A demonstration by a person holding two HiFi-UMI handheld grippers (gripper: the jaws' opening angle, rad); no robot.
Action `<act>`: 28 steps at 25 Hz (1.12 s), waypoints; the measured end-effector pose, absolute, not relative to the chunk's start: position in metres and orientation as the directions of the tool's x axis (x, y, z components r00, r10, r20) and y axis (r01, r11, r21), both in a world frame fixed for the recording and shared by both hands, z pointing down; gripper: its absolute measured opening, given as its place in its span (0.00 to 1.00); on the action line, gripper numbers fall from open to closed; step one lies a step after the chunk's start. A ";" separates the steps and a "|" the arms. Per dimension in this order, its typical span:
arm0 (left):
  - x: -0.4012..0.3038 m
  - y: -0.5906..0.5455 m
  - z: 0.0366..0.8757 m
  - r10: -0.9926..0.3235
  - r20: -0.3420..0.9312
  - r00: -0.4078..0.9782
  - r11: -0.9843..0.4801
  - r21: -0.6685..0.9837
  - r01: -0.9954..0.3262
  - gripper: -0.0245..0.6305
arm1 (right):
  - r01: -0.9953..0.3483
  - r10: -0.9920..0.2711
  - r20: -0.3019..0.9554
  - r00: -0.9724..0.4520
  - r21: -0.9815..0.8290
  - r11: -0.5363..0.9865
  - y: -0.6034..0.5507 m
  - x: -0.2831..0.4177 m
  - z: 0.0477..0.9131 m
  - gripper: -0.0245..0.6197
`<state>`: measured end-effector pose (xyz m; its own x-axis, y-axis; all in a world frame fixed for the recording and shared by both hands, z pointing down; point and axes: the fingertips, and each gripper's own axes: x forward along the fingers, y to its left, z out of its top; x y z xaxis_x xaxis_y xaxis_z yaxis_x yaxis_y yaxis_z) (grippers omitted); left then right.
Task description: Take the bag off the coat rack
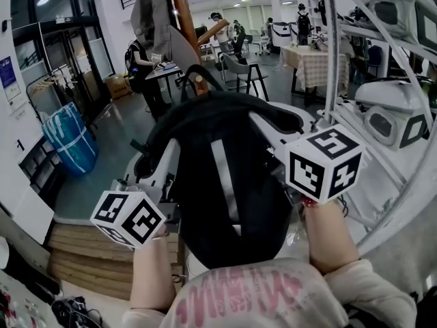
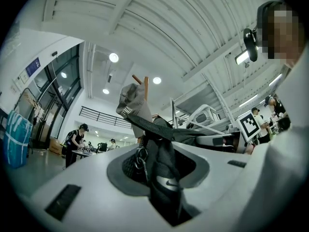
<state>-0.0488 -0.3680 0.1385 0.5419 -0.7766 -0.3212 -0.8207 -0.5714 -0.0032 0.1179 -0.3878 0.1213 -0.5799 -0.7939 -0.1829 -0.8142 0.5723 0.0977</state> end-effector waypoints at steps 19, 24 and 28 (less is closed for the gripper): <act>-0.060 -0.348 0.156 -0.734 -0.333 0.592 -0.635 0.025 -0.772 0.20 | -0.848 -0.834 -0.154 -0.529 0.106 0.519 -0.359 0.107 0.134 0.19; -0.063 -0.343 0.151 -0.697 -0.326 0.639 -0.680 0.019 -0.733 0.19 | -0.878 -0.864 -0.158 -0.479 0.090 0.470 -0.345 0.103 0.131 0.19; -0.073 -0.336 0.149 -0.675 -0.311 0.670 -0.708 0.016 -0.706 0.19 | -0.900 -0.886 -0.156 -0.436 0.077 0.429 -0.330 0.093 0.131 0.19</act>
